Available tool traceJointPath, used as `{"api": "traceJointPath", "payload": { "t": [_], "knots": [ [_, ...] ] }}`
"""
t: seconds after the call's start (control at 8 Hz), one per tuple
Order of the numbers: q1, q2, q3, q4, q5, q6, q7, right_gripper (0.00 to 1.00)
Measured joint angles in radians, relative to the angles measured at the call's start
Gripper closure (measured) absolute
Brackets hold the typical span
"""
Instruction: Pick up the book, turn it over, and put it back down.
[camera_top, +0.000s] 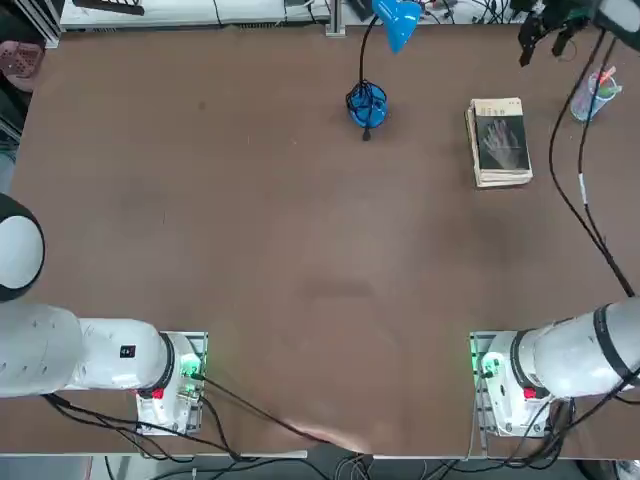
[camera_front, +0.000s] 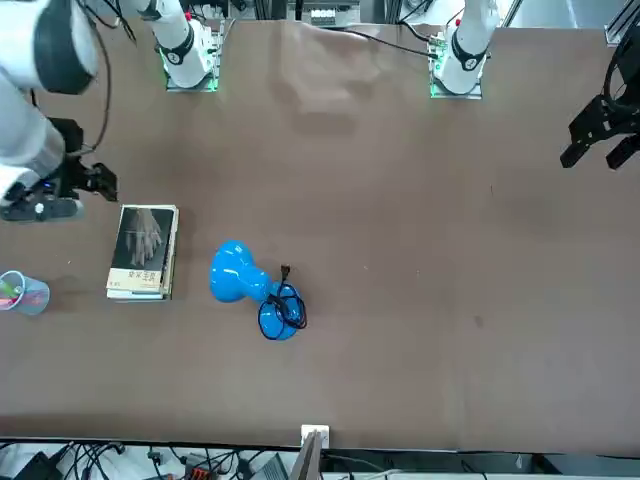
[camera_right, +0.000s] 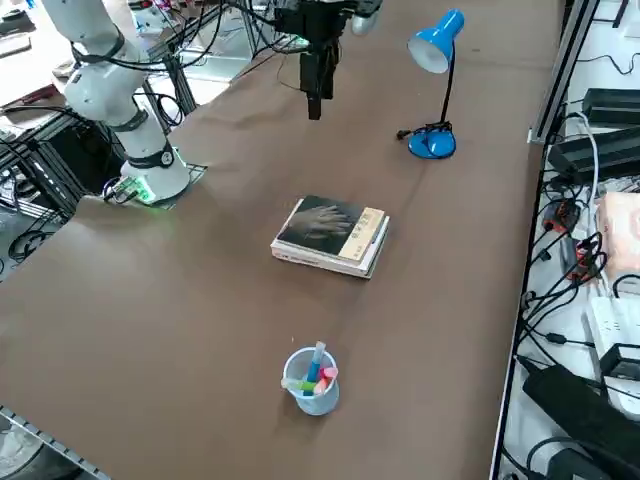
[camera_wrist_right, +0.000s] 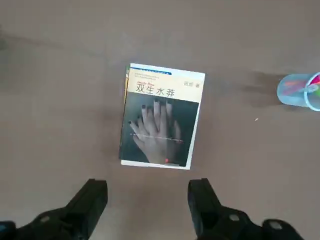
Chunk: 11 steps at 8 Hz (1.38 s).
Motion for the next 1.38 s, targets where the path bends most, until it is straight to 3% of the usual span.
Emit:
{"api": "traceJointPath", "payload": {
  "t": [0.5, 1.38],
  "knots": [
    [-0.070, -0.073, -0.001, -0.010, 0.049, -0.054, -0.023, 0.02],
    [-0.077, -0.153, -0.006, -0.008, 0.087, -0.125, 0.003, 0.00]
  ]
}}
